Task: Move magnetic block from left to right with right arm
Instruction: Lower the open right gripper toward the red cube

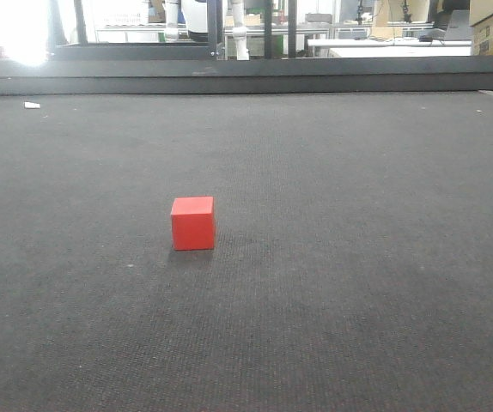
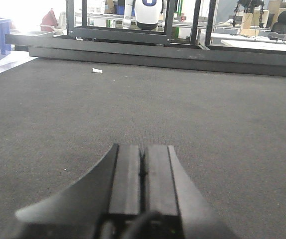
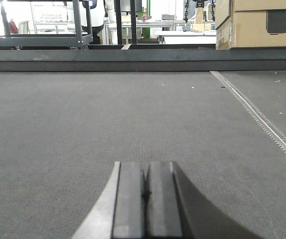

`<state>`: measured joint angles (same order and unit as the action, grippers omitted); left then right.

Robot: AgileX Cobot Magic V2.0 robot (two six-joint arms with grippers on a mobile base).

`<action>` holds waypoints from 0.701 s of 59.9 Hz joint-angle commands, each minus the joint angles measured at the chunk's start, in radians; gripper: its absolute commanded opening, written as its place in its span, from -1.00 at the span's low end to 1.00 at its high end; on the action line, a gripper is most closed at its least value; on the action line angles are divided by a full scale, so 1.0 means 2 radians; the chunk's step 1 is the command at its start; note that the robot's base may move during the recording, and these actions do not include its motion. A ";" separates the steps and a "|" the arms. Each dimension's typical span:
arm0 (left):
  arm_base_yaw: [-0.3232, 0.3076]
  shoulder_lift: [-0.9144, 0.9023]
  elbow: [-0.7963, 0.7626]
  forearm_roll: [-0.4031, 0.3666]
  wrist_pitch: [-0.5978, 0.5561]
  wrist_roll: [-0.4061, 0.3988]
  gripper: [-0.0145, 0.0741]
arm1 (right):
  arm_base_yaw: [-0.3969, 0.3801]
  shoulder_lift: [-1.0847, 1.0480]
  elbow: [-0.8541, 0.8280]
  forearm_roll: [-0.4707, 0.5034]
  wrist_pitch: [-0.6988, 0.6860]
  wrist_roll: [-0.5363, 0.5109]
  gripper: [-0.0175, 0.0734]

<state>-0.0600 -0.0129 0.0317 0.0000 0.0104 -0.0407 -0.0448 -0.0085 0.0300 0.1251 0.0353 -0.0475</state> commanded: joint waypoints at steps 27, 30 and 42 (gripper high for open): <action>0.000 -0.007 0.005 0.000 -0.046 -0.003 -0.94 | 0.001 -0.010 -0.002 0.000 -0.046 0.000 -0.48; 0.000 -0.007 0.005 0.000 -0.046 -0.003 -0.94 | 0.001 -0.010 -0.002 0.000 -0.046 0.000 -0.48; 0.000 -0.007 0.005 0.000 -0.046 -0.003 -0.93 | 0.001 -0.010 -0.002 0.000 -0.053 0.000 -0.48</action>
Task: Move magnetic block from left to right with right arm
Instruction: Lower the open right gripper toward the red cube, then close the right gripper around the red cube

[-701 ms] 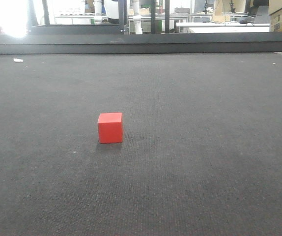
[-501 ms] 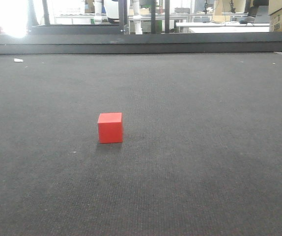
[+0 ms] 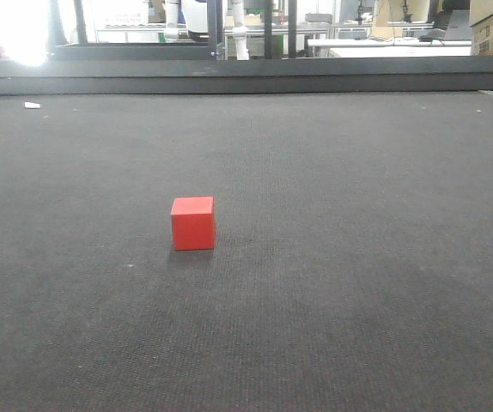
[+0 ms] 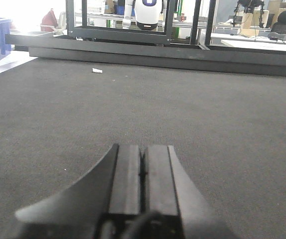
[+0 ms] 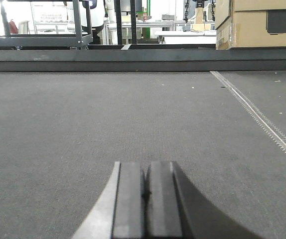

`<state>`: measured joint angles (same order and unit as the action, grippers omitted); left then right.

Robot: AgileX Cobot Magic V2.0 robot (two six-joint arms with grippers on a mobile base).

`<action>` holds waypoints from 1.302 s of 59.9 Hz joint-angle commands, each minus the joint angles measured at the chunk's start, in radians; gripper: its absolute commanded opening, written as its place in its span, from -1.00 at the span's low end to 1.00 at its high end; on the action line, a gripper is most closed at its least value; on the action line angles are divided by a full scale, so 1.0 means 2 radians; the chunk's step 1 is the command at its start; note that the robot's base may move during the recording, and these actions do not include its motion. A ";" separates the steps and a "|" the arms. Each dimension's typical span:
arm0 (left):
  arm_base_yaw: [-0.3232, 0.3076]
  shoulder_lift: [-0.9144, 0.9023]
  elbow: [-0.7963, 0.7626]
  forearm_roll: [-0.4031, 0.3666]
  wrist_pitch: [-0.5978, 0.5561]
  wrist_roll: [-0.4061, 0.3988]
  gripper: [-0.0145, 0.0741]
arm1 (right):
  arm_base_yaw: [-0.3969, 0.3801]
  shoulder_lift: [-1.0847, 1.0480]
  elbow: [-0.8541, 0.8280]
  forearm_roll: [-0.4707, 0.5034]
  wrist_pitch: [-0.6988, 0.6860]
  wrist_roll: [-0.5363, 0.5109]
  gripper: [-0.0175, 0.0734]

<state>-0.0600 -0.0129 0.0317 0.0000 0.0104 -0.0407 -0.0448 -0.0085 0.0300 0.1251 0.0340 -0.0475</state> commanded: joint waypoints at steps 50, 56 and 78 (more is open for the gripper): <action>0.000 -0.007 0.005 0.000 -0.046 -0.003 -0.94 | 0.113 0.314 -0.295 0.006 -0.017 0.015 0.81; 0.000 -0.007 0.005 0.000 -0.046 -0.003 -0.94 | 0.166 0.389 -0.349 0.006 0.009 0.015 0.77; 0.000 -0.007 0.005 0.000 -0.046 -0.003 -0.93 | 0.331 0.688 -0.629 -0.016 0.231 0.114 0.77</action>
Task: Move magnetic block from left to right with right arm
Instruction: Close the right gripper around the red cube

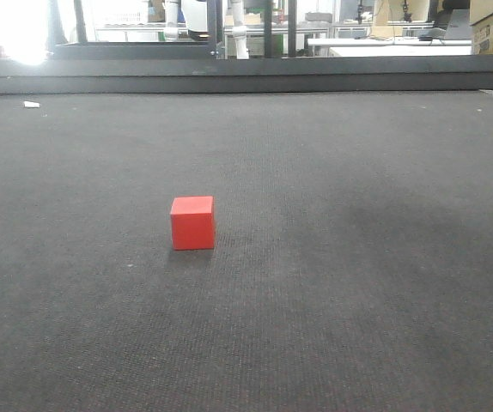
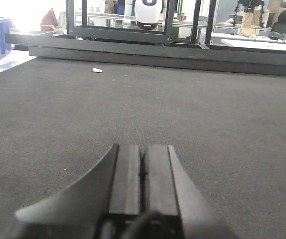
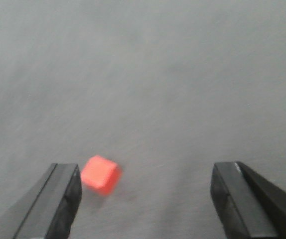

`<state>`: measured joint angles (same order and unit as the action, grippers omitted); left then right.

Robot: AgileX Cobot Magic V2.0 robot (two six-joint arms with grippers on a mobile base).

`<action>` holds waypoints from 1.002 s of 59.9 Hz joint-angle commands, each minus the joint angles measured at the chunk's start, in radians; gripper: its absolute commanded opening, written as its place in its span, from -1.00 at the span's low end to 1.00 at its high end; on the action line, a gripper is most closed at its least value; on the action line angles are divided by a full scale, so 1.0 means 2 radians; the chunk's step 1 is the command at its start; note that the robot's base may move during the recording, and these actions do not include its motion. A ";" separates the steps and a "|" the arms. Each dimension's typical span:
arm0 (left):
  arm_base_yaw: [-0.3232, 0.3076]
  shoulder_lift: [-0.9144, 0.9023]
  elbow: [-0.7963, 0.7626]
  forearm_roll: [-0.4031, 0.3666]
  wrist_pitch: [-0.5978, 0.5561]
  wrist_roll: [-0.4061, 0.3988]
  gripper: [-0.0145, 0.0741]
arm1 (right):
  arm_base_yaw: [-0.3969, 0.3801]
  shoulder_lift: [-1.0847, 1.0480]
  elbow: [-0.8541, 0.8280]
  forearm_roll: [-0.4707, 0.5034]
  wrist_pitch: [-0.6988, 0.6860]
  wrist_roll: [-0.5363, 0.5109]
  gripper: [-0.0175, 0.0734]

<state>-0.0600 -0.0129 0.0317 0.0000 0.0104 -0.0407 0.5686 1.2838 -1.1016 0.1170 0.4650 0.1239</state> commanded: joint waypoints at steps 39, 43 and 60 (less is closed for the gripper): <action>0.000 -0.007 0.005 0.000 -0.046 -0.003 -0.94 | 0.119 0.320 -0.320 -0.154 0.234 0.315 0.69; 0.000 -0.007 0.005 0.000 -0.046 -0.003 -0.94 | 0.119 0.329 -0.320 -0.160 0.238 0.319 0.69; 0.000 -0.007 0.005 0.000 -0.046 -0.003 -0.94 | 0.119 0.361 -0.320 -0.168 0.223 0.326 0.69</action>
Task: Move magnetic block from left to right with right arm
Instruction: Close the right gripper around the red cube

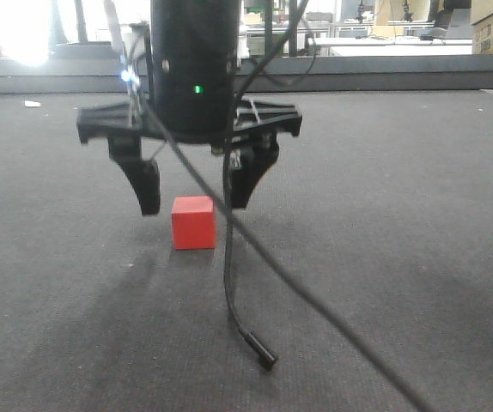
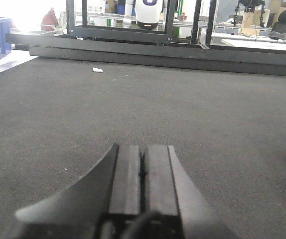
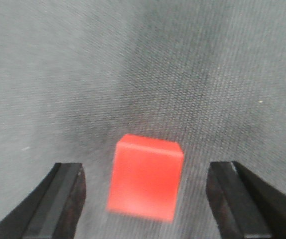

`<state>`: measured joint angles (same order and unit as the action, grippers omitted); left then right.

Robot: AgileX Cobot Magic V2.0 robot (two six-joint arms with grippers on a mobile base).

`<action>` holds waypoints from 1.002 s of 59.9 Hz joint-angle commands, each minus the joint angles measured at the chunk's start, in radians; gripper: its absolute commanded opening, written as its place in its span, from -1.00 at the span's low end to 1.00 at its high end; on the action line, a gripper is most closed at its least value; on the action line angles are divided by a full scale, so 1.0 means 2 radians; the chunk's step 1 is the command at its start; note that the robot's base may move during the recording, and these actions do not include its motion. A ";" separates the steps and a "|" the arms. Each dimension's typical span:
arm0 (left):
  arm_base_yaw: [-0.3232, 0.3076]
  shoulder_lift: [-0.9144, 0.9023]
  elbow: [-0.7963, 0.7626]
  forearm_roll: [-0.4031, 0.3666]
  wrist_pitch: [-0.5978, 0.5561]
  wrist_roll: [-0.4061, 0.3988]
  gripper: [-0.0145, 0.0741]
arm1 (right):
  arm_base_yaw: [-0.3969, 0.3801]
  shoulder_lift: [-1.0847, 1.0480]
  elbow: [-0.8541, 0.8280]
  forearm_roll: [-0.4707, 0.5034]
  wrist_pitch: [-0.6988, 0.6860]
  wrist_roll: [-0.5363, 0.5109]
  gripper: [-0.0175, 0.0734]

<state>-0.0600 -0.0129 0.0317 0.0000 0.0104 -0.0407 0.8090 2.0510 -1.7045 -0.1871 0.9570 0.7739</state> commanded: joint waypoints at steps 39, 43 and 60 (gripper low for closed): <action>0.000 -0.007 0.005 0.000 -0.046 -0.003 -0.94 | -0.012 -0.019 -0.050 -0.024 -0.015 -0.007 -0.23; 0.000 -0.007 0.005 0.000 -0.046 -0.003 -0.94 | -0.019 -0.032 -0.054 -0.024 -0.013 -0.017 -0.23; 0.000 -0.007 0.005 0.000 -0.046 -0.003 -0.93 | -0.064 -0.111 -0.036 -0.024 0.021 -0.113 -0.23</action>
<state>-0.0600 -0.0129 0.0317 0.0000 0.0104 -0.0407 0.7118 1.9463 -1.7676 -0.2055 1.0029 0.6272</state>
